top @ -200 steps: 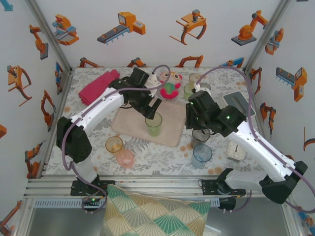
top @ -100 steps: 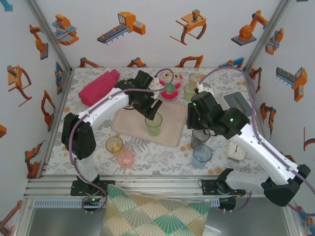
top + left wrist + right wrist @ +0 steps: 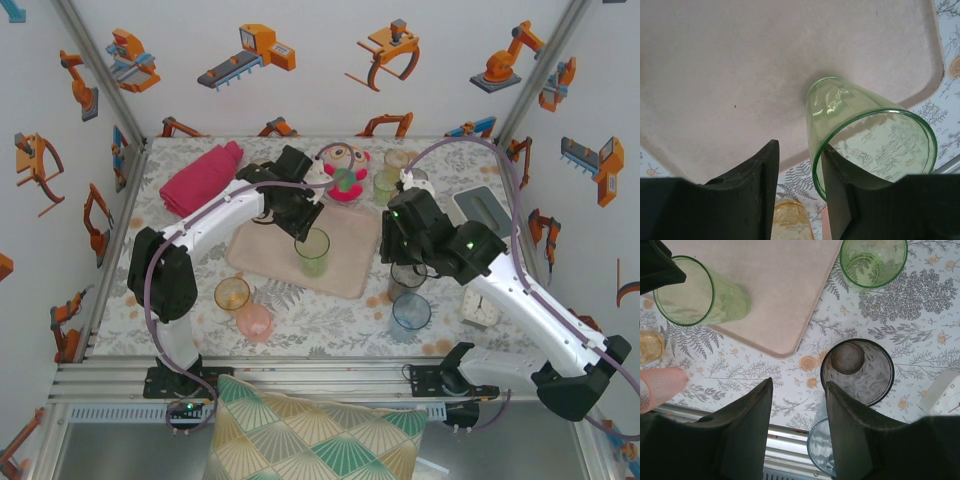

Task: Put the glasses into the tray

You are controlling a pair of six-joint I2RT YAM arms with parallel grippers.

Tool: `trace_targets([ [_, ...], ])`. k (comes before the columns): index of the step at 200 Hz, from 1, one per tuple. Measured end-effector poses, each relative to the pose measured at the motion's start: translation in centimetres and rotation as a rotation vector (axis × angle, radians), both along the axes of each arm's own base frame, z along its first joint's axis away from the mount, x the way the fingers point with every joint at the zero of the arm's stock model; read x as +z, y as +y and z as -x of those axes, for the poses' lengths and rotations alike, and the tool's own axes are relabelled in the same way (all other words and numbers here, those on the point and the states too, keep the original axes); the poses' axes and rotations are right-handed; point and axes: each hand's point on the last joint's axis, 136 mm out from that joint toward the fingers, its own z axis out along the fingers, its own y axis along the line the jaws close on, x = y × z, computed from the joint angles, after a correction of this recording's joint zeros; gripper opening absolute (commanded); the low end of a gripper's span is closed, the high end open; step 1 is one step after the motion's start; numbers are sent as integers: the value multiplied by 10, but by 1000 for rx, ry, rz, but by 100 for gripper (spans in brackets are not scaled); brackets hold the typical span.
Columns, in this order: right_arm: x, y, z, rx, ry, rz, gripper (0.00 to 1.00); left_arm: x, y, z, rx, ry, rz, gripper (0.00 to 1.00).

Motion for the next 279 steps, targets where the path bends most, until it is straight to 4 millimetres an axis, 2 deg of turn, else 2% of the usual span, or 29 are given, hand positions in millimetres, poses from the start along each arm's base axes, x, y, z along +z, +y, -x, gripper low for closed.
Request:
trace_targets([
  [14,-2,-1,0,-1,2,4,46,0,-1,1,-3,0,0,31],
  [21,-2,-1,0,-1,2,5,46,0,-1,1,-2,0,0,26],
  [35,-2,-1,0,-2,1,5,46,0,-2,2,-3,0,-1,23],
  [44,-2,-1,0,-3,1,5,46,0,-2,2,-4,-1,-1,16],
  [75,-2,-1,0,-4,0,8,46,0,-1,1,0,-5,-7,13],
  [87,-2,-2,0,-6,-1,9,46,0,-1,1,2,-6,-9,7],
  [124,-3,-2,0,-6,0,10,46,2,1,0,8,-12,-22,7],
  [186,-3,0,-2,-6,-7,4,46,18,5,-10,23,-57,-34,9],
  [215,-3,0,-2,-6,-7,4,46,22,25,-25,68,-67,-44,10],
  [256,-3,0,-2,-6,-8,4,46,39,79,-56,198,-91,-40,11],
  [279,-4,0,-2,-6,-8,3,46,50,102,-69,253,-116,-31,11],
])
